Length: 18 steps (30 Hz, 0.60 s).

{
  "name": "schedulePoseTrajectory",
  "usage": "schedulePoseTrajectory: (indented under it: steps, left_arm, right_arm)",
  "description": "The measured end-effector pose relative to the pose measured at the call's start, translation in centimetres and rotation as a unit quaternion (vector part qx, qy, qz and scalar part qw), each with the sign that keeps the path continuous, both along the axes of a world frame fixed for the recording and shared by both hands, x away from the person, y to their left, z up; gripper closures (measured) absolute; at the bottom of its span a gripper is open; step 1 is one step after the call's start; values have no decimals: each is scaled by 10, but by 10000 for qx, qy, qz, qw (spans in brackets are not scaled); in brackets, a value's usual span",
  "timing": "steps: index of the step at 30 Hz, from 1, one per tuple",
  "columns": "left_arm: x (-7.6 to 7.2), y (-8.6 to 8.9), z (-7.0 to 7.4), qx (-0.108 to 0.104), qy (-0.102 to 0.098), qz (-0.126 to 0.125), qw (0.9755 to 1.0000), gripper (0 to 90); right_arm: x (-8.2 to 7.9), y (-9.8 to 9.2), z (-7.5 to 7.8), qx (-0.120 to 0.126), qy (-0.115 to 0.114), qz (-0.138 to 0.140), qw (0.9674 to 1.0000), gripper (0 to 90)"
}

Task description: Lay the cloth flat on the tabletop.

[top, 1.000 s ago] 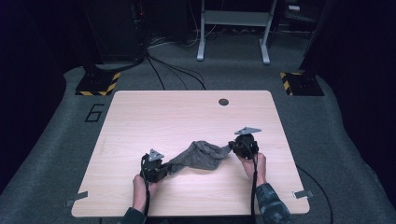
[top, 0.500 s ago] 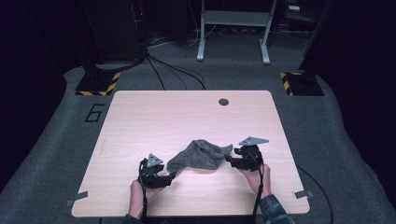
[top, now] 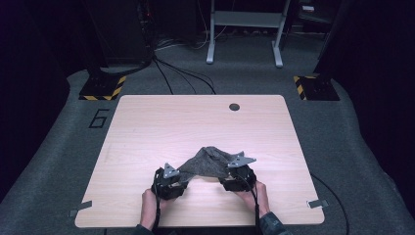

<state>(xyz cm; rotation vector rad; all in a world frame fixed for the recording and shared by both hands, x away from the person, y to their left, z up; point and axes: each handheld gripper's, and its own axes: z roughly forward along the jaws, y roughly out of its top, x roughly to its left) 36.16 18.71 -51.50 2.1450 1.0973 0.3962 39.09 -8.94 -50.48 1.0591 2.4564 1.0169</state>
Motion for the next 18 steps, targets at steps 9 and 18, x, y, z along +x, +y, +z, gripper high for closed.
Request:
schedulePoseTrajectory:
  steps: [9, 18]
  left_arm:
    - [3, 1, 0, 299, -147, 43, 9994, 874]
    - [-6, 7, 10, -269, -29, -297, 9992, 884]
  right_arm:
    - [17, -9, -11, 208, 112, -226, 9995, 818]
    - [10, -30, 35, 521, 40, -117, 9986, 815]
